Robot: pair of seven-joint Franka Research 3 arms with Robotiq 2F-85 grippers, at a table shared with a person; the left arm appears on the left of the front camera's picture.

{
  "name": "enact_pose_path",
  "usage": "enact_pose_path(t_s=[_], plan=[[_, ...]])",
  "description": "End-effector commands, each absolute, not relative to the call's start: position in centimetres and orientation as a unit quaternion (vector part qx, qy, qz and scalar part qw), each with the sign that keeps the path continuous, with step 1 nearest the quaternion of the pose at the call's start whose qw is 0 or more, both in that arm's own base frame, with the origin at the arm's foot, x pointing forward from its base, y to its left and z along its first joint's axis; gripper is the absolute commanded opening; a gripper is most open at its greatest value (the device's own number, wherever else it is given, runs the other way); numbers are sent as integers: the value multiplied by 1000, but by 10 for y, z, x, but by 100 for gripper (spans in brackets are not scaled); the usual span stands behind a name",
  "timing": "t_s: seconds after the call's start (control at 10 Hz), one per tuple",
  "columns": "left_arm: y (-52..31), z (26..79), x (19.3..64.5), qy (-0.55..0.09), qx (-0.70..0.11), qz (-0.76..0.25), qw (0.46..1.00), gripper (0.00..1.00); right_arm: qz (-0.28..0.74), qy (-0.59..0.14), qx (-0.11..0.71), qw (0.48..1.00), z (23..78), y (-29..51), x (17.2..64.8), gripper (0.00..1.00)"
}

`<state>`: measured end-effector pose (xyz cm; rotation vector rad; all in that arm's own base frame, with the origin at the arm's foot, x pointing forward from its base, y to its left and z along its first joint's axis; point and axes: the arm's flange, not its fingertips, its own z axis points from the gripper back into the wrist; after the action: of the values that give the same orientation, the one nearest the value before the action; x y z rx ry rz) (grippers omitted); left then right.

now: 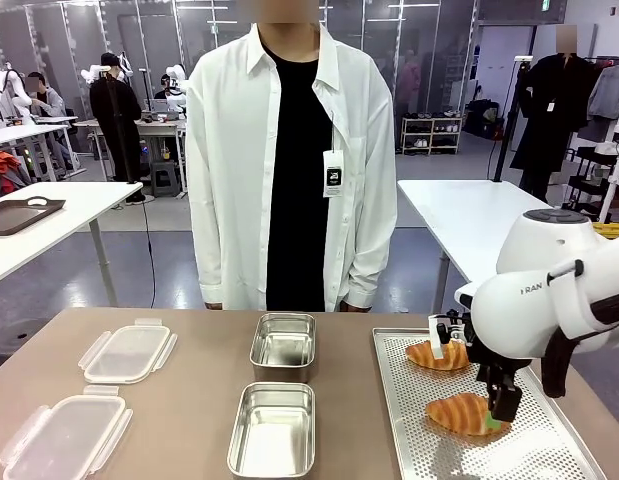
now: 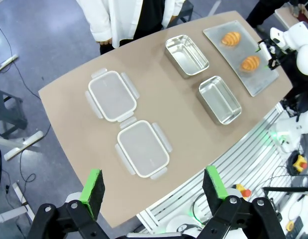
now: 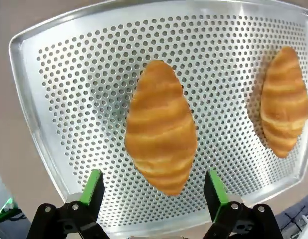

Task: Place the bread into the airtight container.
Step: Pick up a Butter Roll and place it into an empty Airtight Container.

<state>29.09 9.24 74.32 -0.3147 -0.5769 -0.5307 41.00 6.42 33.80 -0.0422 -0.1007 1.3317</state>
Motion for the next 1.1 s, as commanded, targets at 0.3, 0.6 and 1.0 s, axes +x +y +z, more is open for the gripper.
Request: enact_pose_path(t_s=[0.3, 0.6, 1.0], plan=[[93, 746, 290, -279, -146, -266, 911, 100, 645, -65, 3, 761, 318, 63, 424, 100], [93, 746, 290, -279, -146, -266, 911, 100, 642, -61, 4, 764, 311, 67, 431, 100], [93, 746, 290, -279, -146, -266, 911, 100, 648, -43, -5, 760, 292, 72, 430, 100]])
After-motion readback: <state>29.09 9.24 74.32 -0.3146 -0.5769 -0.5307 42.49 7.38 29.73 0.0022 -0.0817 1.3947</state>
